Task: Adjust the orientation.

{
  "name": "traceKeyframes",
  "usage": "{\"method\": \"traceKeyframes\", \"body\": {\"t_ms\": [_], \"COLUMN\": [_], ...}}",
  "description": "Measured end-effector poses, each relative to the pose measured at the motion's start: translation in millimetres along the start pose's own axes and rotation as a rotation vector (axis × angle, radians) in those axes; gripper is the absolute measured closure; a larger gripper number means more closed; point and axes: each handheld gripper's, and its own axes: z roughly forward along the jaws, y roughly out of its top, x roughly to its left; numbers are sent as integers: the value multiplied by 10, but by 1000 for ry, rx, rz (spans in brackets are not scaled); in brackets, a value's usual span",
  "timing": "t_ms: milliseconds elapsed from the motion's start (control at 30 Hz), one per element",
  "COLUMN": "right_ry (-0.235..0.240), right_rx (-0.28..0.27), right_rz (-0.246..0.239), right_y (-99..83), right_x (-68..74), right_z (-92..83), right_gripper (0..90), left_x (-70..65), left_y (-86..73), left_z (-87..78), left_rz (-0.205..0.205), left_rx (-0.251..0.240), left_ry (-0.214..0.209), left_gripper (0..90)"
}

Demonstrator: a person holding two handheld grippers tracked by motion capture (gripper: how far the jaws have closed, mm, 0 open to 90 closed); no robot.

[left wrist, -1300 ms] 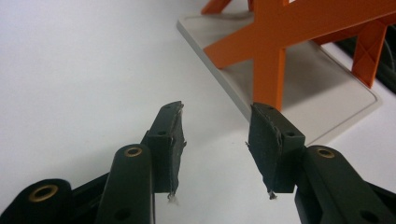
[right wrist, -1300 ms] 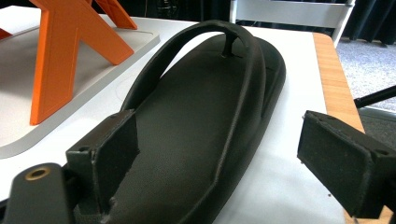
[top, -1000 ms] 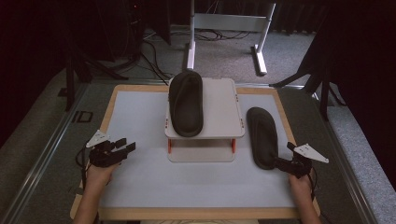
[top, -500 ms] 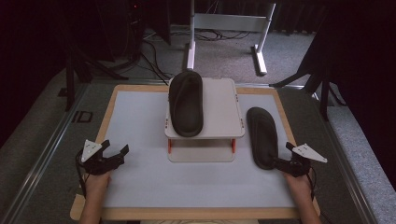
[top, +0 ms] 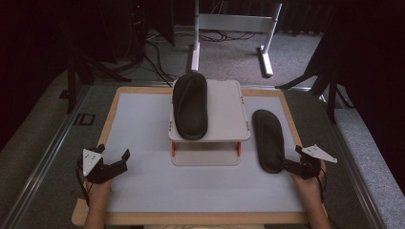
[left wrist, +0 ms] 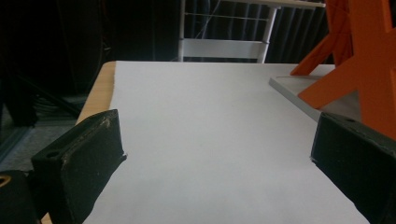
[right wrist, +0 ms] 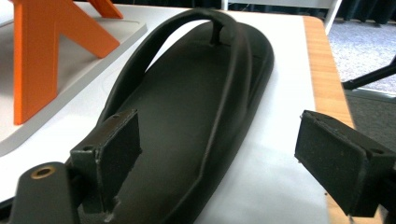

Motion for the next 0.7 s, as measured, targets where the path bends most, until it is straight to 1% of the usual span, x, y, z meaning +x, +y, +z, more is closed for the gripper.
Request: {"method": "traceKeyframes", "body": {"t_ms": [33,67,100,133,200,333,400,433,467,500,567,600,633,700], "right_ry": [7,15,43,57,72,55,72,72,64,3,6,7,18,17], "right_rx": [-5,-8,-8,-1,12,52,85,85,104,155,205,216,232,258], "right_rz": [8,23,36,46,77,87,84,84,78,65,68,68,66,61], "right_y": [27,59,92,128,190,292,346,346,375,454,529,564,601,667], "right_x": [-8,-19,-34,-47,-73,-119,-147,-147,-150,-142,-148,-151,-154,-156], "right_z": [-20,-44,-66,-76,-83,-64,-46,-46,-32,6,42,55,70,105], "right_gripper": [144,197,238,224,227,241,273,273,273,273,282,316,319,319], "left_x": [3,0,-5,-13,-19,-14,-13,-13,-13,-17,-28,-30,-31,-30], "left_y": [0,-1,-1,0,1,2,5,5,5,6,7,8,8,7], "left_z": [-2,-3,-1,1,4,9,16,16,16,21,23,23,25,23], "left_rz": [-1,1,6,10,17,16,17,17,17,20,30,35,35,31], "left_rx": [0,-1,-1,1,5,9,18,18,18,20,25,28,28,26], "left_ry": [-6,-7,-8,-8,-7,-16,-24,-24,-24,-28,-29,-31,-29,-31], "left_gripper": [22,22,22,22,22,21,22,22,22,22,22,22,21,22]}}
